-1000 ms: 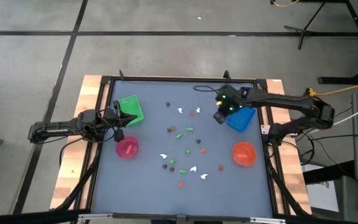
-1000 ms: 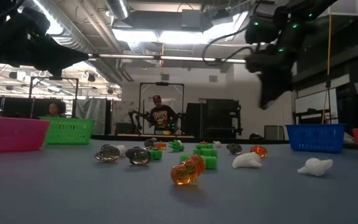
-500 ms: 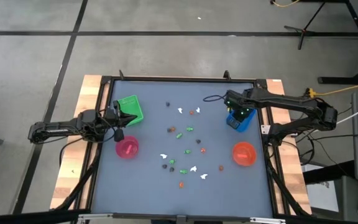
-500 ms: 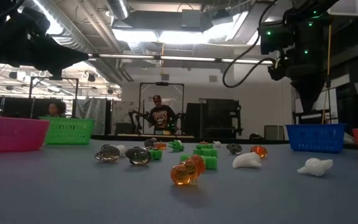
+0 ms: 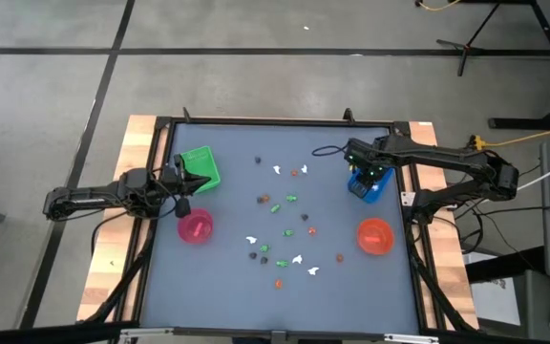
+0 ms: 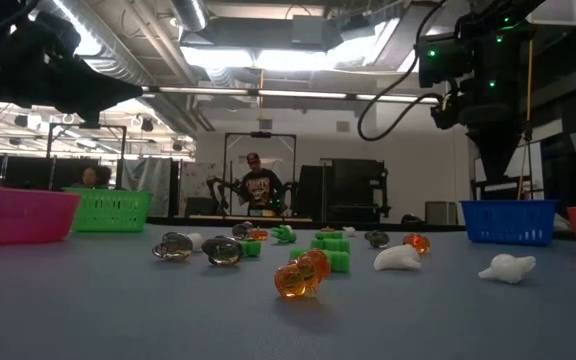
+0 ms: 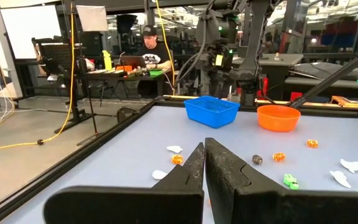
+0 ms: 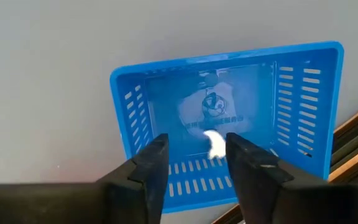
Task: Sort Halloween decoration
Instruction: Put the small white ghost toy into the blue basket, then put the small black skull toy into the green basket
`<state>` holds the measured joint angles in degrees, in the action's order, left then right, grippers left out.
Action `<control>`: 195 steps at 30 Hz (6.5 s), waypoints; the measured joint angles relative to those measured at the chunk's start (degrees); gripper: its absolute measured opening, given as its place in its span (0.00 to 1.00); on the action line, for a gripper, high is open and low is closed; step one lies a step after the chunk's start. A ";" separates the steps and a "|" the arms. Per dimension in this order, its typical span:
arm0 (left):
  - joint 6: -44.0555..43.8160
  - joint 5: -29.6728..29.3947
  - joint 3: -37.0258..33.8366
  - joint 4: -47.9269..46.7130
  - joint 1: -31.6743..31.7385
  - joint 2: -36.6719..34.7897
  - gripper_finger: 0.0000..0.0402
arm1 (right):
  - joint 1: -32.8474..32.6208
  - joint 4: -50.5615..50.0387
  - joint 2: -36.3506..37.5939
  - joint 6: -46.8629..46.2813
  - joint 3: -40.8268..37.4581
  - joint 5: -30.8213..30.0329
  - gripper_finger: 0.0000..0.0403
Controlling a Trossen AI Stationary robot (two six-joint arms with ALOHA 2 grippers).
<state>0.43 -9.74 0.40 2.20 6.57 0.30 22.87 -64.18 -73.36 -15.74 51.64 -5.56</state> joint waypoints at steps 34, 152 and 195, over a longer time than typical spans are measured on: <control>-6.23 0.00 0.00 13.99 0.00 6.98 0.40 | 0.00 0.22 0.00 -0.03 0.00 0.00 0.61; -1.76 10.71 38.82 7.39 2.47 98.42 0.20 | 0.00 3.17 -0.02 -0.01 0.00 -0.02 0.61; 0.10 4.26 38.75 15.43 2.69 98.49 0.48 | 0.02 3.19 -0.02 -0.02 0.00 -0.02 0.61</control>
<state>0.53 -5.48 39.16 17.63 9.26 98.78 22.90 -60.99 -73.38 -15.76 51.64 -5.58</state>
